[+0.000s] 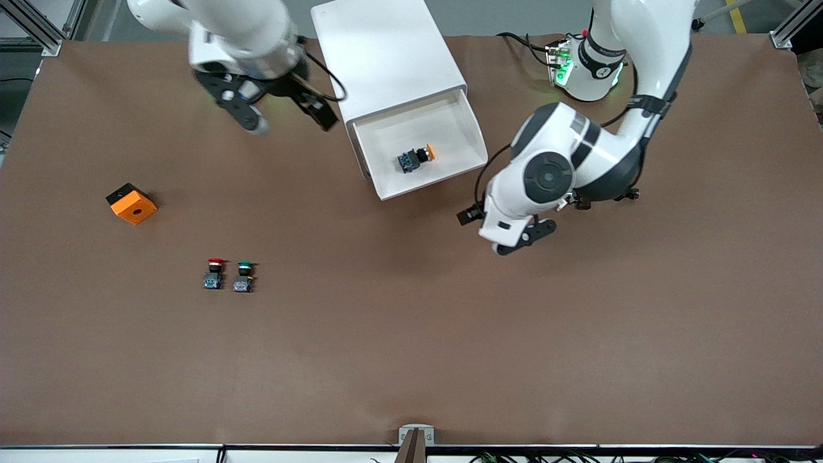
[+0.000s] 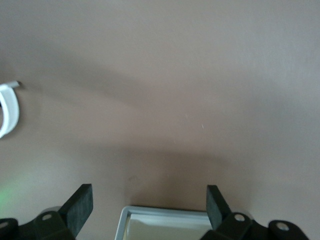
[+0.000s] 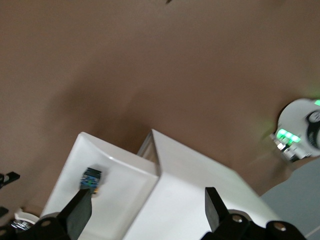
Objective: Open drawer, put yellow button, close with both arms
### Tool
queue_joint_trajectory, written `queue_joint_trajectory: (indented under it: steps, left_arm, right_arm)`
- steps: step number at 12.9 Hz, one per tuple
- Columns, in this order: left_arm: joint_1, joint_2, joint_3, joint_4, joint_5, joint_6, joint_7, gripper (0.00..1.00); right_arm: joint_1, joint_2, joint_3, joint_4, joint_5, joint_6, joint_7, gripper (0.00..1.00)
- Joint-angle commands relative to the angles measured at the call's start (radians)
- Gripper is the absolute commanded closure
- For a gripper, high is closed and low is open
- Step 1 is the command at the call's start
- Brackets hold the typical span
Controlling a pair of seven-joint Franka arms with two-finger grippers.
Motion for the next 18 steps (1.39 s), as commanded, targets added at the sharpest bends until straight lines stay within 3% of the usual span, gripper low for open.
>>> queue_joint_trajectory:
  steps: [1, 6, 9, 15, 18]
  left_arm:
    - [-0.043, -0.012, 0.000, -0.020, 0.016, 0.016, -0.014, 0.00]
    - [-0.149, -0.003, -0.001, -0.020, 0.008, 0.013, -0.108, 0.00]
    - [-0.211, -0.003, -0.010, -0.023, 0.001, 0.005, -0.174, 0.00]
    - [-0.222, 0.000, -0.127, -0.065, 0.001, 0.005, -0.275, 0.00]
    - [-0.225, 0.014, -0.180, -0.072, 0.001, 0.005, -0.353, 0.00]
  right_arm:
    - [-0.073, -0.058, 0.017, -0.036, -0.107, -0.060, -0.335, 0.00]
    - [-0.305, -0.150, 0.016, -0.134, -0.130, -0.064, -0.804, 0.00]
    - [-0.380, -0.193, 0.017, -0.205, -0.139, -0.036, -0.913, 0.00]
    - [-0.500, -0.328, 0.017, -0.447, -0.178, 0.139, -1.113, 0.00]
    - [-0.551, -0.335, 0.017, -0.472, -0.178, 0.150, -1.171, 0.00]
